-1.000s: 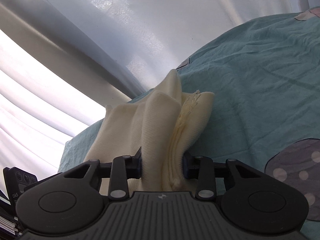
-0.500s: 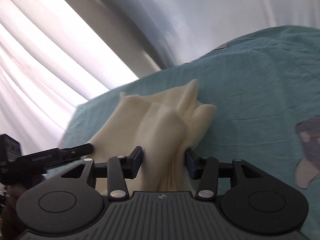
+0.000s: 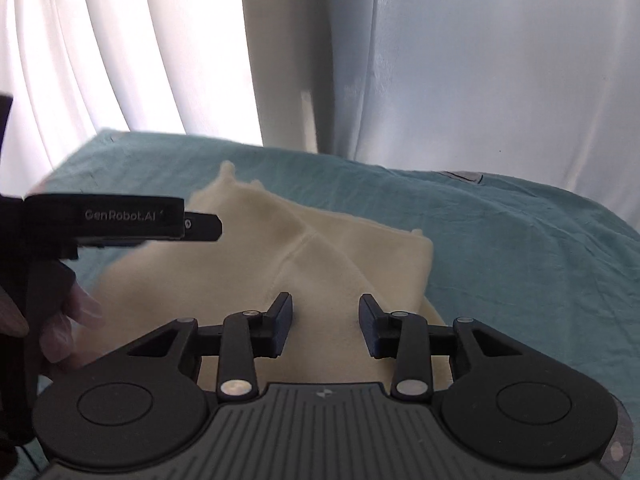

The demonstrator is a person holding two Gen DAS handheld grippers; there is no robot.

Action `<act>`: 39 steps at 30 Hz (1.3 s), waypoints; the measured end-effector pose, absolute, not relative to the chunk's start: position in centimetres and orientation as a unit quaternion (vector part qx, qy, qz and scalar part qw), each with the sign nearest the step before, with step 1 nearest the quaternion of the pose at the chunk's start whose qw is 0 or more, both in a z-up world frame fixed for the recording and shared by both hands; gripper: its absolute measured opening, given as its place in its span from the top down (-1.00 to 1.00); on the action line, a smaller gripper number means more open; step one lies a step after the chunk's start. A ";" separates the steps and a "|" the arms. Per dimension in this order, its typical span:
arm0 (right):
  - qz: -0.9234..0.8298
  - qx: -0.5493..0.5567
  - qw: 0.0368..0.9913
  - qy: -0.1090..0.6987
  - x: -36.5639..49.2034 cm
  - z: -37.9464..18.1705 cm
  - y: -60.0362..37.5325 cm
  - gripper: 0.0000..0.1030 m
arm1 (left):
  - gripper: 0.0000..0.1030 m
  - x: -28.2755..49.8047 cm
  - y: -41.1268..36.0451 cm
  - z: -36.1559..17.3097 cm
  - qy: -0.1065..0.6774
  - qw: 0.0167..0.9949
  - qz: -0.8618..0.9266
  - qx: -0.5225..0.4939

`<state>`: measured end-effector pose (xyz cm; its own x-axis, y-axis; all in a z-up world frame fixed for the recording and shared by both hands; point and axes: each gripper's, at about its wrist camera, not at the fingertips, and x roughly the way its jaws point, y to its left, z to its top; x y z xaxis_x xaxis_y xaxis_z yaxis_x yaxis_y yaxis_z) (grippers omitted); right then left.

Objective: Fold small clothes

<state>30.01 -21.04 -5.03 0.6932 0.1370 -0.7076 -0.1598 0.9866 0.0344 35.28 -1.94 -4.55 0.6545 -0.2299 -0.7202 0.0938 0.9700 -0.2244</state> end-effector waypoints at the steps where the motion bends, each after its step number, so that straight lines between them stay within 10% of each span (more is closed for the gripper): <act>1: 0.073 -0.020 0.920 0.385 30.3 -5.9 -21.2 0.31 | -0.81 35.3 -2.1 -5.1 0.406 0.906 -0.086 -0.082; 8: 0.030 0.030 0.925 0.377 31.6 -7.3 -25.1 0.08 | -0.89 36.1 -2.9 -6.0 0.400 0.912 -0.074 -0.049; 39: 0.048 -0.084 0.904 0.417 18.4 -4.8 -19.9 0.30 | -0.98 24.3 1.5 -2.7 0.471 0.860 -0.158 -0.118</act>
<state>18.38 -19.92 -4.78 0.6482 0.0169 -0.7613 -0.1564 0.9814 -0.1114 24.28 1.52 -2.73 0.5060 -0.3820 -0.7733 0.1603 0.9226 -0.3508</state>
